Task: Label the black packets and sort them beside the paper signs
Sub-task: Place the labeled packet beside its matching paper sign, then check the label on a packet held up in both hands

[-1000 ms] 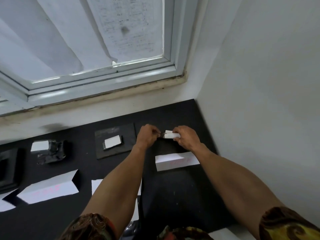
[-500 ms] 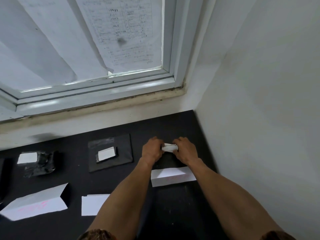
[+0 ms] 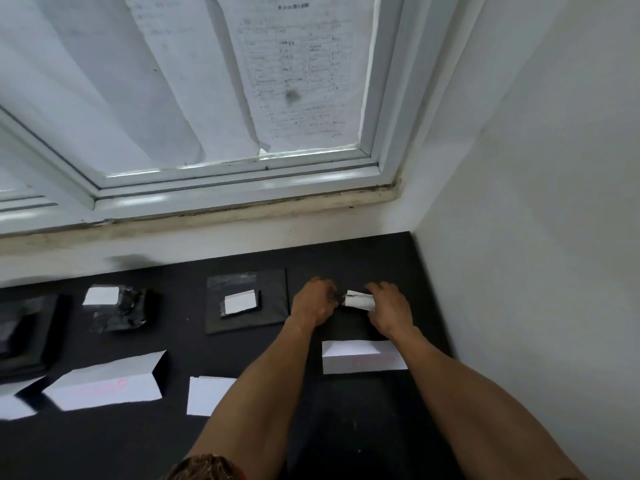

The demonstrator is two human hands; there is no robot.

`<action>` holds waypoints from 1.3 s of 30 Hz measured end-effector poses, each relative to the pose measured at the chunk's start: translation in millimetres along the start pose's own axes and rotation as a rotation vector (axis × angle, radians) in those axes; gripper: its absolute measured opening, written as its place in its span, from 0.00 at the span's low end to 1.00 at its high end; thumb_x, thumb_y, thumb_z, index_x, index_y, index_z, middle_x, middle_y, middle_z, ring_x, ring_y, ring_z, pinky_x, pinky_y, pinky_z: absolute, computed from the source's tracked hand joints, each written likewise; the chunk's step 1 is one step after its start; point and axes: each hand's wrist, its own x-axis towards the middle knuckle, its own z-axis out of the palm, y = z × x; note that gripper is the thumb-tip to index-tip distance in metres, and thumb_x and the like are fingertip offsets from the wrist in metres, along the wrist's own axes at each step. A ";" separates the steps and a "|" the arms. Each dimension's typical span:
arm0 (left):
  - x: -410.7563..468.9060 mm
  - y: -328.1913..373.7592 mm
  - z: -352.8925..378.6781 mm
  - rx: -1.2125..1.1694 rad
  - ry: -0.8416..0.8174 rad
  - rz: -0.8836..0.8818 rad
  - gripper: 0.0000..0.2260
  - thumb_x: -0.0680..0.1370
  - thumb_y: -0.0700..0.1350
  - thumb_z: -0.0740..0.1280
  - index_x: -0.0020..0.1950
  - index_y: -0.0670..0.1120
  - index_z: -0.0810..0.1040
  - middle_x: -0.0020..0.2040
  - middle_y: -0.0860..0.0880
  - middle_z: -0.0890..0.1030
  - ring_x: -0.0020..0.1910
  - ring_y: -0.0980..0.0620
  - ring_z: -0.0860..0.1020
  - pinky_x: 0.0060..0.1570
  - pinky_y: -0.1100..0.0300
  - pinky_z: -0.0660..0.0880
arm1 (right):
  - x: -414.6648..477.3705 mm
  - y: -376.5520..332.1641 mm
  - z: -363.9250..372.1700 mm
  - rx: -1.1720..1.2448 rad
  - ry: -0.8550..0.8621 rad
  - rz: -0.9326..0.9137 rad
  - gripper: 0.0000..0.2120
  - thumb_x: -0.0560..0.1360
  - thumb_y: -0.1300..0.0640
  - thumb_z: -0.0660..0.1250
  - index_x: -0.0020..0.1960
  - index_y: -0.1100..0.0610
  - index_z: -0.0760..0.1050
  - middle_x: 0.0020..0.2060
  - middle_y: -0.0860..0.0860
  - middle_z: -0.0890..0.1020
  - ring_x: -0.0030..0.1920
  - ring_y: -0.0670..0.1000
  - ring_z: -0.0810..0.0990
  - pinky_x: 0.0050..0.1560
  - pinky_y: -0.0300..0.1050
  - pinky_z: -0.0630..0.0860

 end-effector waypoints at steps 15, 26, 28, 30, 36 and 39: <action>-159.7 -125.7 -65.5 -0.104 0.207 -0.176 0.14 0.76 0.43 0.67 0.61 0.45 0.79 0.60 0.44 0.79 0.59 0.43 0.77 0.56 0.53 0.74 | -99.4 -157.9 12.8 0.156 0.190 -0.075 0.25 0.74 0.59 0.66 0.70 0.55 0.68 0.61 0.56 0.74 0.63 0.57 0.71 0.61 0.50 0.71; -287.9 -201.9 9.6 -0.233 -0.146 -0.344 0.14 0.78 0.40 0.59 0.58 0.38 0.79 0.59 0.39 0.80 0.59 0.41 0.78 0.60 0.53 0.75 | -254.4 -233.6 136.3 0.500 0.168 0.465 0.14 0.72 0.59 0.66 0.56 0.60 0.70 0.57 0.59 0.76 0.57 0.60 0.76 0.54 0.51 0.74; -301.2 -203.5 23.4 -0.292 -0.257 -0.387 0.16 0.79 0.39 0.57 0.63 0.38 0.77 0.63 0.38 0.78 0.60 0.41 0.78 0.59 0.51 0.76 | -269.4 -239.3 154.3 0.528 0.058 0.539 0.20 0.72 0.54 0.70 0.59 0.62 0.68 0.60 0.61 0.75 0.60 0.61 0.76 0.57 0.50 0.74; -308.6 -203.8 35.0 -0.385 -0.311 -0.422 0.18 0.78 0.39 0.57 0.67 0.40 0.73 0.65 0.39 0.75 0.60 0.41 0.77 0.57 0.52 0.77 | -274.4 -241.6 166.1 0.595 -0.032 0.572 0.24 0.72 0.53 0.70 0.60 0.64 0.66 0.60 0.62 0.76 0.59 0.62 0.77 0.56 0.49 0.74; -323.8 -194.6 44.7 -0.693 -0.337 -0.481 0.19 0.70 0.43 0.68 0.61 0.42 0.74 0.57 0.41 0.80 0.53 0.44 0.80 0.53 0.51 0.78 | -280.4 -237.0 181.0 0.738 -0.127 0.651 0.24 0.70 0.50 0.73 0.59 0.65 0.77 0.57 0.62 0.81 0.57 0.60 0.80 0.52 0.45 0.75; -328.1 -197.9 39.3 -0.710 -0.442 -0.552 0.16 0.60 0.47 0.70 0.46 0.45 0.77 0.35 0.50 0.81 0.36 0.54 0.79 0.46 0.56 0.81 | -285.9 -233.0 184.7 0.778 -0.120 0.659 0.22 0.72 0.45 0.71 0.57 0.62 0.81 0.56 0.59 0.83 0.56 0.57 0.81 0.52 0.43 0.75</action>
